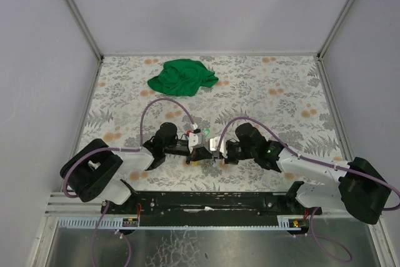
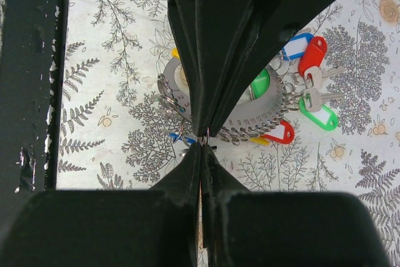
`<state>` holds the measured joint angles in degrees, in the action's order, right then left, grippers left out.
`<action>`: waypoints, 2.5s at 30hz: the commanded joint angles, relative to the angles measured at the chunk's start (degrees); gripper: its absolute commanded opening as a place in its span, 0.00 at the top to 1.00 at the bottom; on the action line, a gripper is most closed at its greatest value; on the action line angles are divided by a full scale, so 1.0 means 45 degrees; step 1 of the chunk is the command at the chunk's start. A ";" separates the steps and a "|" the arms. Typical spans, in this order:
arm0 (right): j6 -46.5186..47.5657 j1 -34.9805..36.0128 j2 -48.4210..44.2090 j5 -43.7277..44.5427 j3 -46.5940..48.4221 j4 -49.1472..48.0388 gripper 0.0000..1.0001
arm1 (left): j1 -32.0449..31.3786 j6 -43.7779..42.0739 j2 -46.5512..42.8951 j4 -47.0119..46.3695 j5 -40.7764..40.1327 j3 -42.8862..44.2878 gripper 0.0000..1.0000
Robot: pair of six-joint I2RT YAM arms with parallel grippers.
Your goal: Put the keys on the keyring
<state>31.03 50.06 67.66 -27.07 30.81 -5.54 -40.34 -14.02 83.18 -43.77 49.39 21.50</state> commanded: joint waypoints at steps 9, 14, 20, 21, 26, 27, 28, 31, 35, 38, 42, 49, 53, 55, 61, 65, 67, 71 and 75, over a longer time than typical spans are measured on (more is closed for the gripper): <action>-0.0247 0.0182 -0.0099 -0.0446 0.0602 -0.1057 0.98 | 0.0038 0.0305 -0.0112 -0.0508 -0.1436 0.0129 1.00; -0.0142 0.0247 -0.0062 -0.0054 0.0422 -0.0919 0.99 | 0.0077 0.0902 -0.0258 -0.1061 -0.1828 -0.0042 1.00; -0.0165 0.0279 -0.0083 0.0302 0.0081 -0.1031 1.00 | 0.0172 0.1945 -0.0294 -0.2527 -0.2061 -0.0471 1.00; -0.0187 0.0281 -0.0034 0.0311 0.0053 -0.1066 1.00 | 0.0174 0.2117 -0.0314 -0.2867 -0.2099 -0.0579 1.00; -0.0411 0.0280 0.0199 0.0245 -0.0118 -0.1472 1.00 | 0.0221 0.2550 -0.0556 -0.4009 -0.2335 -0.1112 1.00; -0.0513 0.0278 0.0209 0.0284 -0.0212 -0.1643 1.00 | 0.0224 0.2598 -0.0618 -0.4154 -0.2326 -0.1186 1.00; -0.0567 0.0278 0.0218 0.0302 -0.0292 -0.1775 1.00 | 0.0232 0.2658 -0.0652 -0.4247 -0.2364 -0.1250 1.00; -0.0774 0.0278 0.0290 0.0240 -0.0432 -0.2037 1.00 | 0.0257 0.2948 -0.0725 -0.4766 -0.2596 -0.1456 1.00; -0.0906 0.0281 0.0413 0.0228 -0.0652 -0.2341 1.00 | 0.0272 0.3171 -0.0946 -0.5246 -0.3276 -0.1746 1.00; -0.0943 0.0281 0.0609 0.0266 -0.0732 -0.2519 1.00 | 0.0272 0.3662 -0.0943 -0.6505 -0.3424 -0.2108 1.00; -0.0993 0.0280 0.0803 0.0343 -0.0724 -0.2672 1.00 | 0.0272 0.4341 -0.0838 -0.7510 -0.3968 -0.2399 1.00; -0.0921 0.0275 0.0373 0.0955 -0.0570 -0.2933 1.00 | 0.0200 0.6083 -0.0041 -1.0488 -0.6212 -0.3271 1.00; -0.0593 0.0278 -0.0063 0.1220 -0.0420 -0.2884 1.00 | 0.0027 0.6334 0.0204 -1.0458 -0.6449 -0.3151 1.00; -0.0574 0.0271 -0.0164 0.1128 -0.0383 -0.2846 1.00 | -0.0034 0.6240 0.0175 -1.0424 -0.6372 -0.3132 1.00; -0.0578 0.0305 0.0022 0.1246 -0.0478 -0.2840 1.00 | -0.0038 0.6404 -0.0177 -1.0184 -0.6696 -0.3202 1.00; -0.0250 0.0308 -0.0226 0.2036 -0.0404 -0.2897 1.00 | -0.0051 0.6287 -0.0417 -0.9657 -0.6596 -0.3192 0.97; 0.0275 0.0312 -0.0537 0.2170 -0.0195 -0.2527 1.00 | -0.0033 0.5947 -0.0818 -0.8988 -0.6388 -0.3200 0.89; 0.1337 0.0320 -0.0691 0.2187 0.0668 -0.1136 1.00 | 0.0153 0.4702 -0.1958 -0.5852 -0.5264 -0.2461 0.84; 0.2214 0.0310 -0.0621 0.2147 0.1295 -0.0040 1.00 | 0.0474 0.3954 -0.2369 -0.4250 -0.3956 -0.1854 0.81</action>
<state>35.20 51.07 66.26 -18.06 31.29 -9.65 -39.57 9.41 74.04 -71.42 25.45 10.02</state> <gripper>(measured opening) 0.010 0.175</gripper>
